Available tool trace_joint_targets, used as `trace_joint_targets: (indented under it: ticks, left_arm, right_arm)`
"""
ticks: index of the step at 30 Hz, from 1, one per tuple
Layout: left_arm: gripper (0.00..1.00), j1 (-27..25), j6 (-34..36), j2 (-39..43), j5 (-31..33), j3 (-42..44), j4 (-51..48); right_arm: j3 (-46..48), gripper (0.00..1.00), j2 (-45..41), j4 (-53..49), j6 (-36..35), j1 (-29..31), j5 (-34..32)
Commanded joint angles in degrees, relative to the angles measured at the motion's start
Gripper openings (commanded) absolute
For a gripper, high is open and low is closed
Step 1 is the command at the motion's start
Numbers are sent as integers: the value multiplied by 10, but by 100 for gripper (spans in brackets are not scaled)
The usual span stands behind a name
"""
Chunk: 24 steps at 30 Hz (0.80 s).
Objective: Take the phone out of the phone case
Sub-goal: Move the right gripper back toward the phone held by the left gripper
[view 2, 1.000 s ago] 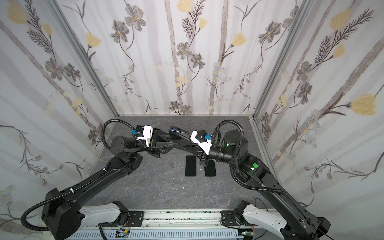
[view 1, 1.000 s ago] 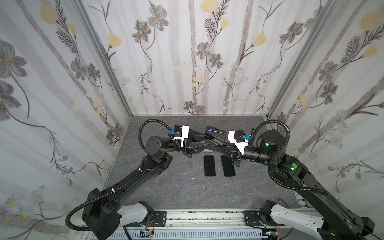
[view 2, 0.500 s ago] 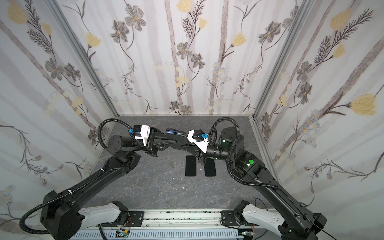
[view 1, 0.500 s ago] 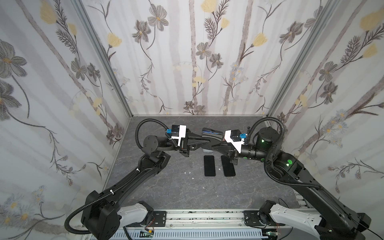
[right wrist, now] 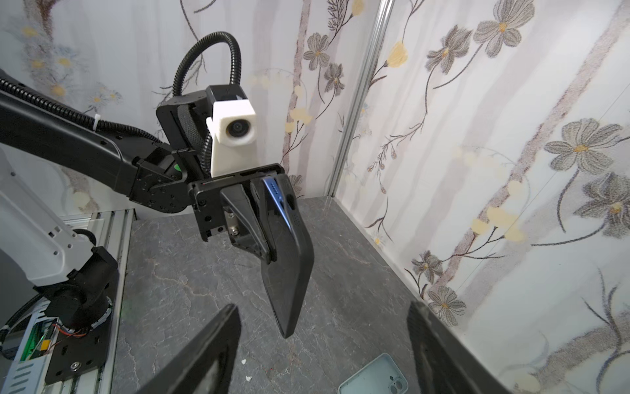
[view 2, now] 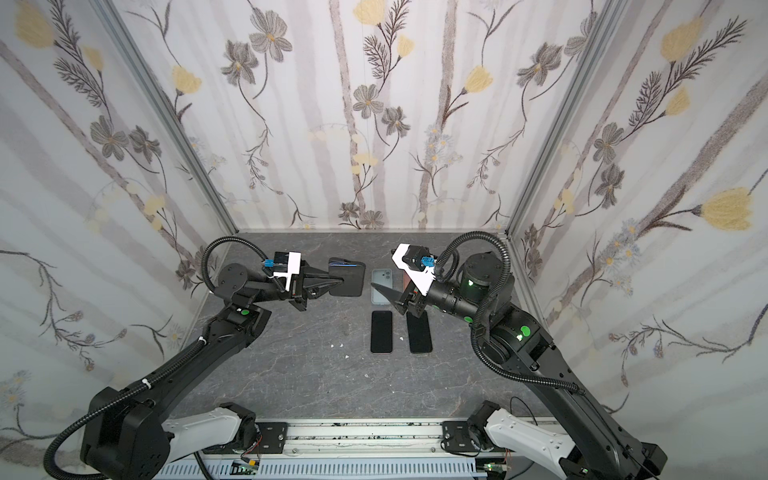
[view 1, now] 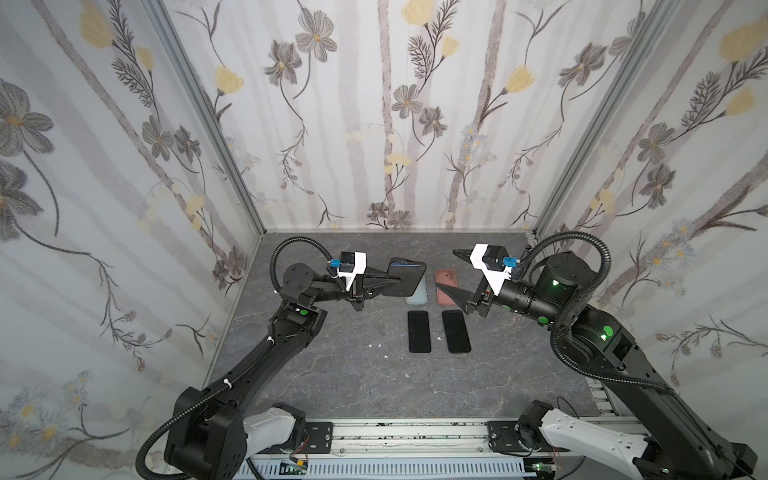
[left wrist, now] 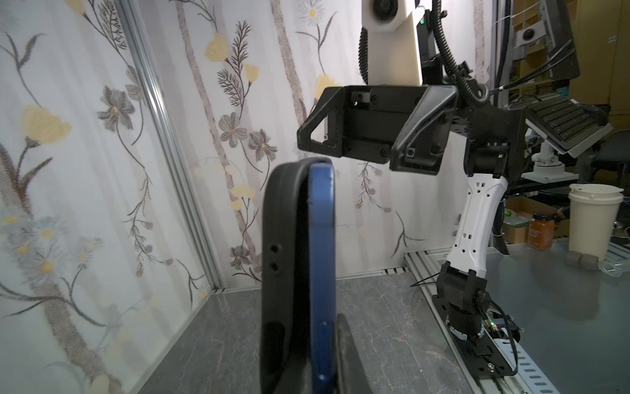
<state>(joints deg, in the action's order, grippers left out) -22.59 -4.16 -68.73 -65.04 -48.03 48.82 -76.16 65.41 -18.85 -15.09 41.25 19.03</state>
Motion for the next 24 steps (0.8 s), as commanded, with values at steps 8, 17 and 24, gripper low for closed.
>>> trace_joint_targets:
  ticks: [8,17,24]
  left_arm:
    - [0,-11,330,21,131,-54,-343]
    - [0,-40,416,38,169,-42,-387]
    - [0,-59,467,29,192,-49,-423]
  right_arm:
    - [-175,64,138,-183,20,1,28]
    - [-276,60,224,-263,17,2,77]
    - [-325,54,288,-319,15,1,68]
